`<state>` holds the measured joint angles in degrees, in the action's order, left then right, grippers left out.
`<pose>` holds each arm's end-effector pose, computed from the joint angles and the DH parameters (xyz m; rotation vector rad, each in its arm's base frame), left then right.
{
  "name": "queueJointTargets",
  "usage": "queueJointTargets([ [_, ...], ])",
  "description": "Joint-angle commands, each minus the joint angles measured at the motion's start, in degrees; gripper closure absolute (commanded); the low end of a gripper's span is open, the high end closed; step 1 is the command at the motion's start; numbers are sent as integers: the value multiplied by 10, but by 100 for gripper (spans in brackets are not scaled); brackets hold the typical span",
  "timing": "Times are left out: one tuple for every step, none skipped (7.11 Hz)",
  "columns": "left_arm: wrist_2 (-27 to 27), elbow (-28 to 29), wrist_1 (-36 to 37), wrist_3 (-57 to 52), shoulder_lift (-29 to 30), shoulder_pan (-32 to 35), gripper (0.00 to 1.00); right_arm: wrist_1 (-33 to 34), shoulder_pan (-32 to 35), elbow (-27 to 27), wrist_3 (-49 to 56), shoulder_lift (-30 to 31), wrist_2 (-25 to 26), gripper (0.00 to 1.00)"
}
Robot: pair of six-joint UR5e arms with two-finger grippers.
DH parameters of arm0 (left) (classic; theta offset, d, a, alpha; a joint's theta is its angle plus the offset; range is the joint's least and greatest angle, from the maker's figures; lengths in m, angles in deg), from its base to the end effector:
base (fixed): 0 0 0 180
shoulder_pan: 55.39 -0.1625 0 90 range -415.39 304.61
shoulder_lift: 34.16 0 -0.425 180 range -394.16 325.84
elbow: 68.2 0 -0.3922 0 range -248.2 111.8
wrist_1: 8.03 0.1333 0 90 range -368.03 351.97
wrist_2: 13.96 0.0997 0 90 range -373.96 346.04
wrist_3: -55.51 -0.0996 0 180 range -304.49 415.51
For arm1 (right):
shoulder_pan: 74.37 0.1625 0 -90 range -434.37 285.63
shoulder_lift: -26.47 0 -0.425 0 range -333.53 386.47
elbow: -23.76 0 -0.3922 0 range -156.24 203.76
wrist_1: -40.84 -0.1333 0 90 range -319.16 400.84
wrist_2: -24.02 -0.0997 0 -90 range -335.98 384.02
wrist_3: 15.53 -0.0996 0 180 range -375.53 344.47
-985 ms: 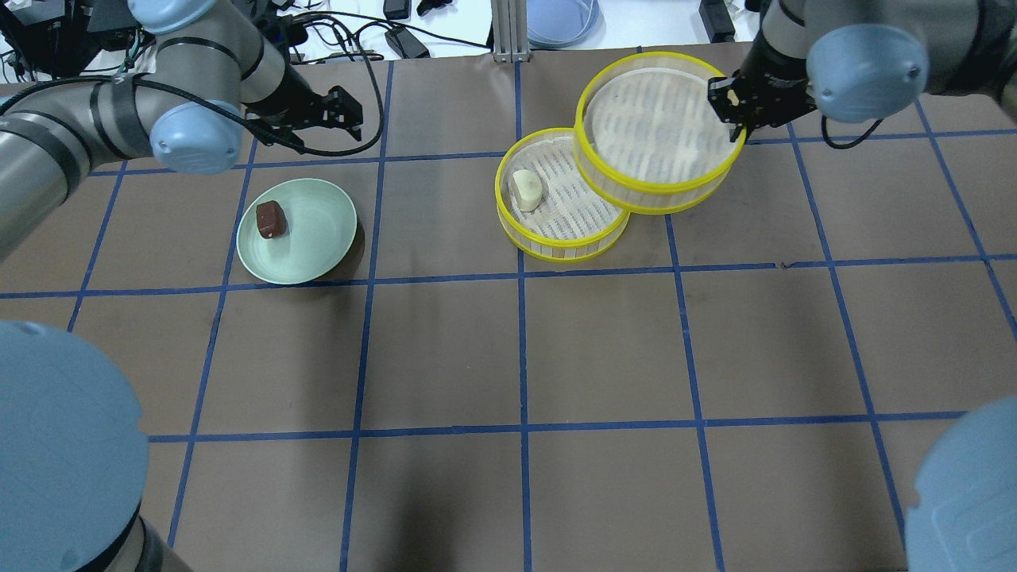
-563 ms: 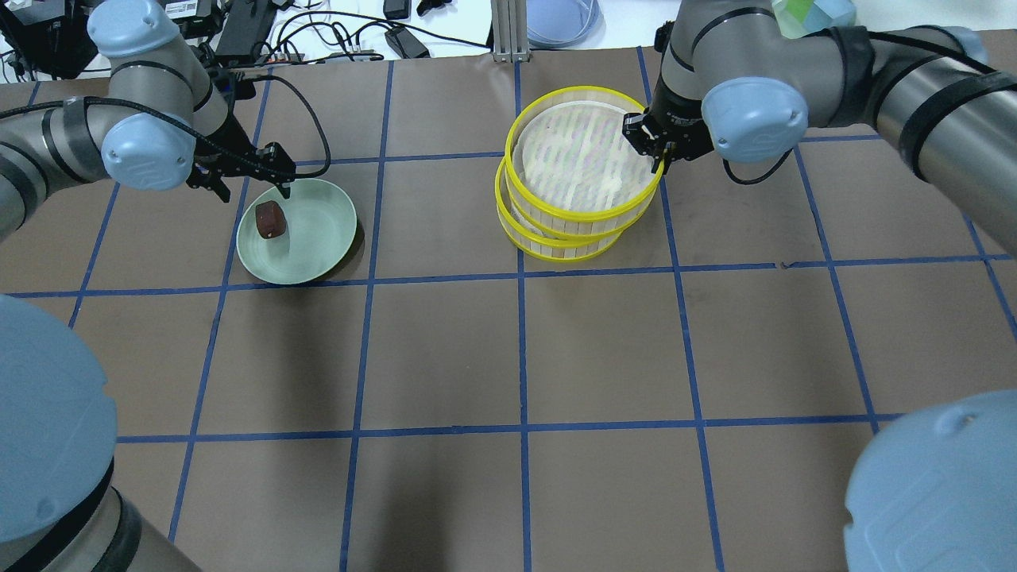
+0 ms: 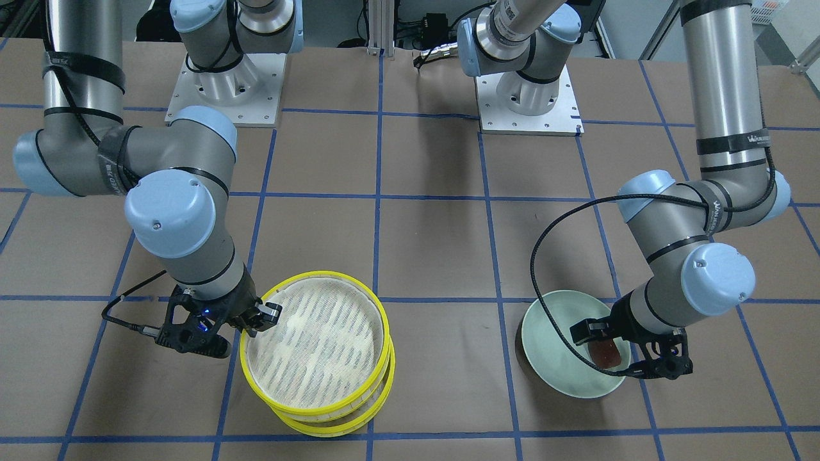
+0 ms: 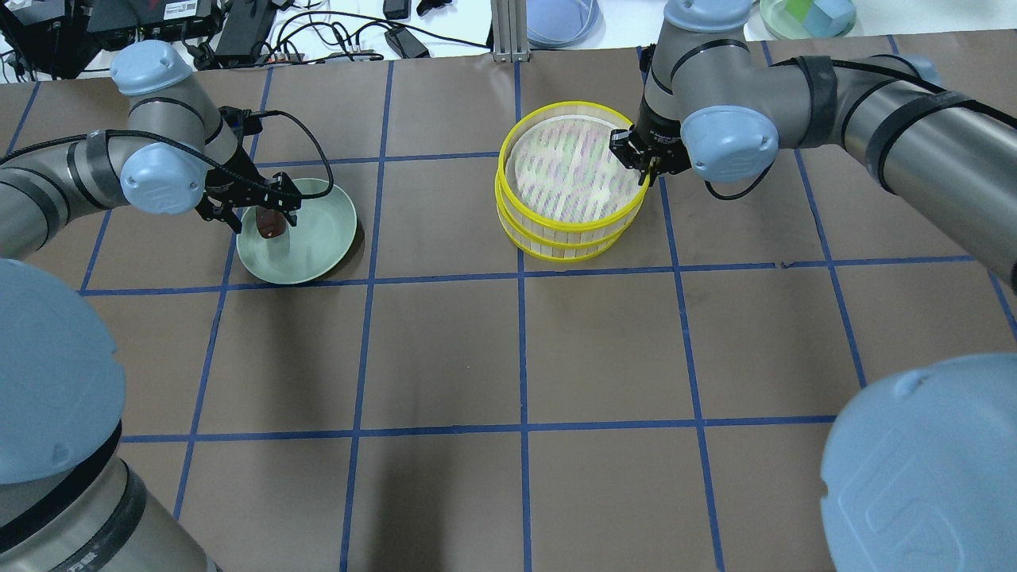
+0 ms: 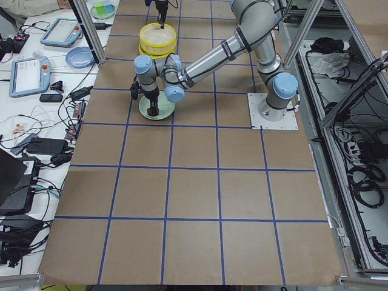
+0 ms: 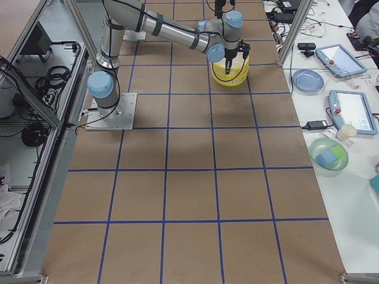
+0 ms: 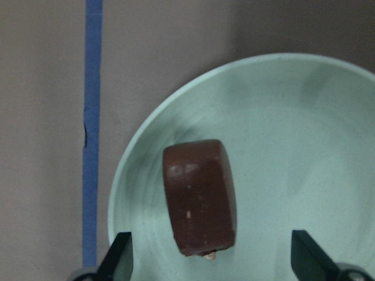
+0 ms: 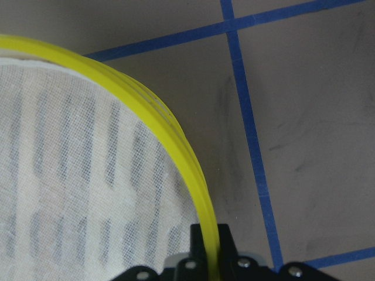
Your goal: Stack buns with steamer
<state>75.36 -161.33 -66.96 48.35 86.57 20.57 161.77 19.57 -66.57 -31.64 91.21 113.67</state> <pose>0.0242 -0.6512 0.2050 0.1877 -3.1145 -0.0713 0.1778 -0.6329 0.2876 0.3299 3.0986 -0.1414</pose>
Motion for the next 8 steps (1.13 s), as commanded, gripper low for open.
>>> queueJointTargets([
  [-21,3,15,14,13,0,25,15,0,0,-14,-5,-4,100],
  [-17,3,16,11,14,0,63,17,0,0,-15,-6,-4,100],
  [-15,3,17,12,15,0,92,31,0,0,-16,-10,-4,100],
  [-16,4,20,13,15,-1,100,33,1,0,-22,-11,-5,100],
  [-16,4,20,11,14,-3,100,33,2,0,-24,-10,-5,100],
  [-16,5,26,12,10,-5,100,36,2,1,-23,-11,-5,100],
  [-16,8,35,16,6,-5,100,35,2,0,-24,-11,-5,100],
  [-16,8,35,17,0,-5,100,35,4,0,-37,-8,-5,100],
])
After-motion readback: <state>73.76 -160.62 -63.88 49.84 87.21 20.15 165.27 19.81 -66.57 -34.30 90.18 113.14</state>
